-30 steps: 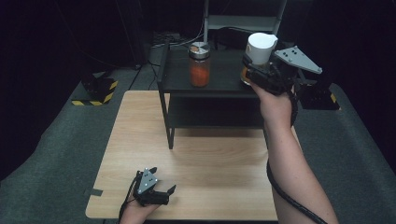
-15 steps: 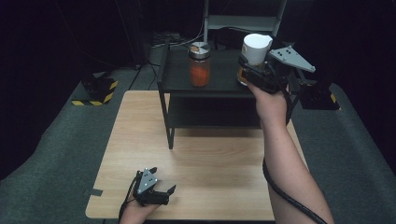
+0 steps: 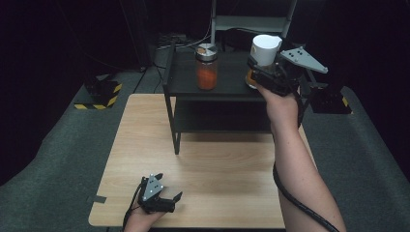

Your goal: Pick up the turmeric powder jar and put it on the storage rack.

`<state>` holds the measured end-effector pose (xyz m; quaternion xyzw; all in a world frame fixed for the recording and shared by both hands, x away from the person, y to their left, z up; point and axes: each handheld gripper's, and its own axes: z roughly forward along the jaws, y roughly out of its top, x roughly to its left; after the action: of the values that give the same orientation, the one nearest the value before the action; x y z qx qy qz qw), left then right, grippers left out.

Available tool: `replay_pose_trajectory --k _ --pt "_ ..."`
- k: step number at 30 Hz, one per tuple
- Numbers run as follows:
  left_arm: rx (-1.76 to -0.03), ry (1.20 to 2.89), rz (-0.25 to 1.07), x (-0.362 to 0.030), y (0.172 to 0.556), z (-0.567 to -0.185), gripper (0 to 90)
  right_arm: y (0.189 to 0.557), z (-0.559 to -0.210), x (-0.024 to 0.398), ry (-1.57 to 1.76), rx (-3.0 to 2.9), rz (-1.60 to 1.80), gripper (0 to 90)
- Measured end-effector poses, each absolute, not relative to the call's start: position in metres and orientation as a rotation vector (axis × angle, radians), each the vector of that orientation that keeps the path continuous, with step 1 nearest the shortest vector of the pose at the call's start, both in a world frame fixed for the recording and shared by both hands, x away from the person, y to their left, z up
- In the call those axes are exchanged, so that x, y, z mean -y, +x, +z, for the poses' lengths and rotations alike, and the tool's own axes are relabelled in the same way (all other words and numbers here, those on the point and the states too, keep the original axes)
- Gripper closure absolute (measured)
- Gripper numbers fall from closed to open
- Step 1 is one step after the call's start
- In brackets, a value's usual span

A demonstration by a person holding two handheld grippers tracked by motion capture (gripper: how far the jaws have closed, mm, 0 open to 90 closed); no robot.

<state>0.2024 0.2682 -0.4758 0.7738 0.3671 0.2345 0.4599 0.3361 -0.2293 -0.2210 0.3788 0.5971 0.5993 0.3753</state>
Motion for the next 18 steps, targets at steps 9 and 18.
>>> replay_pose_trajectory --k 9,18 --pt "-0.903 1.906 0.58 -0.2679 0.2021 -0.4757 0.5 0.3363 -0.2164 0.2315 0.987 -1.553 1.526 24.9" --pt "-0.905 1.91 0.582 -0.267 0.2024 -0.4753 0.5 0.3278 -0.2148 0.2293 1.015 -1.54 1.508 1.1"
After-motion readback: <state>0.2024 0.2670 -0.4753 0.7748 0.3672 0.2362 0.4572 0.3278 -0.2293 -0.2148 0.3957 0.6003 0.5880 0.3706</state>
